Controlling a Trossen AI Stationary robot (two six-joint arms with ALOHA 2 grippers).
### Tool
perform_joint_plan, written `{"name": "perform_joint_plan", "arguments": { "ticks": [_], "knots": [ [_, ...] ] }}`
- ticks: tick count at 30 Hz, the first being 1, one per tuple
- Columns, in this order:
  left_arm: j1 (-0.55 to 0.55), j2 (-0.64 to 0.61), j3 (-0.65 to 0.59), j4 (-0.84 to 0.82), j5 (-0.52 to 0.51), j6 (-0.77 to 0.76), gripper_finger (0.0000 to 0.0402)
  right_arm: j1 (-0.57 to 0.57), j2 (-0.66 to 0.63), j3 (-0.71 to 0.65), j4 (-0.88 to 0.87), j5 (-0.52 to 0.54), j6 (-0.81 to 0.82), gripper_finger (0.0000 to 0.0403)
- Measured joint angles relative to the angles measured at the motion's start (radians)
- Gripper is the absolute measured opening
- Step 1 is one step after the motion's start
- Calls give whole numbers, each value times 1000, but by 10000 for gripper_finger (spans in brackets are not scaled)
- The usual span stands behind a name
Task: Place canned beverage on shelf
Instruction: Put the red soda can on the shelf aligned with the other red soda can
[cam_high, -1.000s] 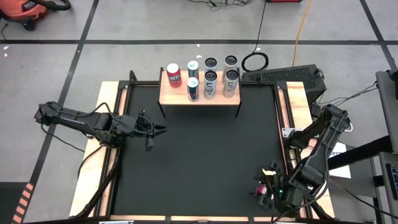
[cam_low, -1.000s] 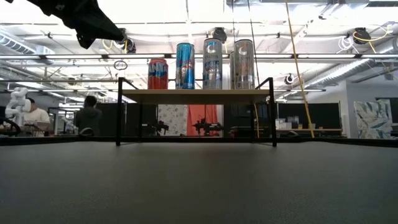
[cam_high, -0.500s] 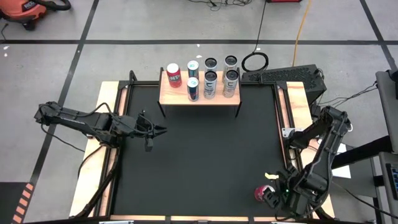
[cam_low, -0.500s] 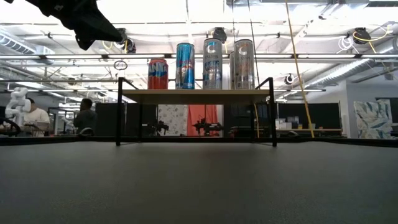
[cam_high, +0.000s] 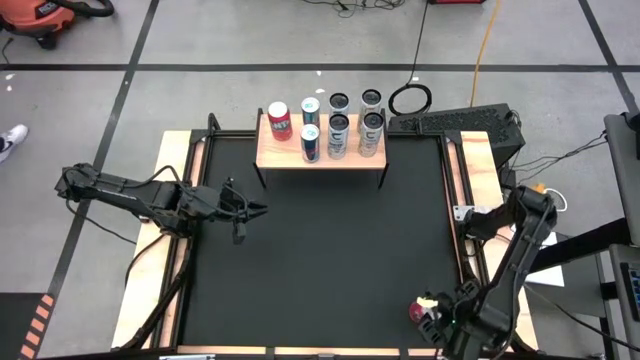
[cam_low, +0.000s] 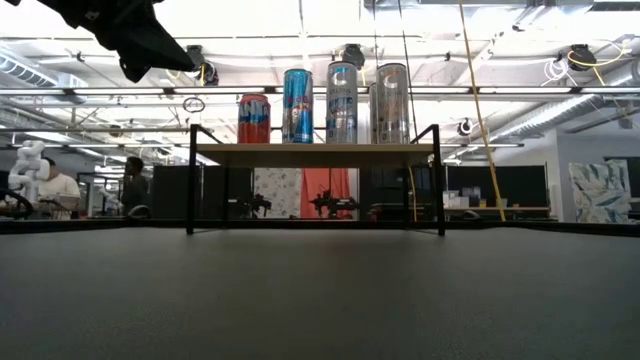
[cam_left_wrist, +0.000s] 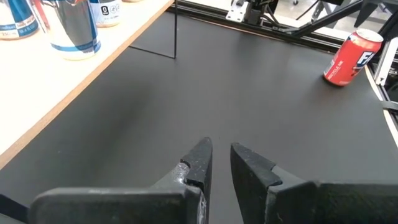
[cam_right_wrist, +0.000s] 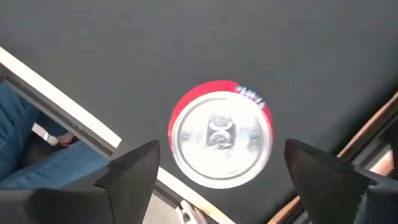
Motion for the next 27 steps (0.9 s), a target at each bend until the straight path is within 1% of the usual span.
{"name": "perform_joint_plan", "arguments": {
  "ticks": [3,9,13,15,19,27],
  "knots": [
    [0,0,0,-3,0,0,60,0,24,0,22,-2,-22,322],
    [0,0,0,-4,0,0,60,0,56,0,19,1,-7,322],
    [0,0,0,-4,0,0,60,0,101,0,6,2,-62,322],
    [0,0,0,-4,0,1,60,-4,116,0,7,-14,-88,322],
    [0,0,0,-5,0,6,60,-20,121,0,14,-47,-97,322],
    [0,0,0,-5,0,7,60,-29,121,0,3,-47,-90,322]
  ]
}}
